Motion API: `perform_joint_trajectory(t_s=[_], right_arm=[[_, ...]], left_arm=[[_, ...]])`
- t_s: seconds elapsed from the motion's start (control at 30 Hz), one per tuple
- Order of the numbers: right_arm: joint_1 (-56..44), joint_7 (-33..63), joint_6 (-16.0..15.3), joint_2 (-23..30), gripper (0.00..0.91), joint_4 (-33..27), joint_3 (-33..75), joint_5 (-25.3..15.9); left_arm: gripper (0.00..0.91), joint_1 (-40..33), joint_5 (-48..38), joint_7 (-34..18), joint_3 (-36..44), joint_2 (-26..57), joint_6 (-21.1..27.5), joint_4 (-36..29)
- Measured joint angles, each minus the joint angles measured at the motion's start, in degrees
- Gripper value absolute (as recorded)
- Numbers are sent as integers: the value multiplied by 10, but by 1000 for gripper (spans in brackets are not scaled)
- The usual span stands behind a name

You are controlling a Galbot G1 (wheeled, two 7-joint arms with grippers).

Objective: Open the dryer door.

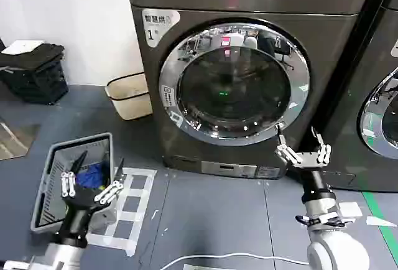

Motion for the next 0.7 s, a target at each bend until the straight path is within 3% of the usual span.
perform_joint_trajectory(t_s=[0.47,0.7], right_arm=[[62,-91,-4,-91,907,-72,-47,56],[120,-139,9,-129,907,-120,-89,92]], left_arm=[[907,21,-2,1,2,-1,-8,-17],[907,38,3,1,0,-4,-12,-31]])
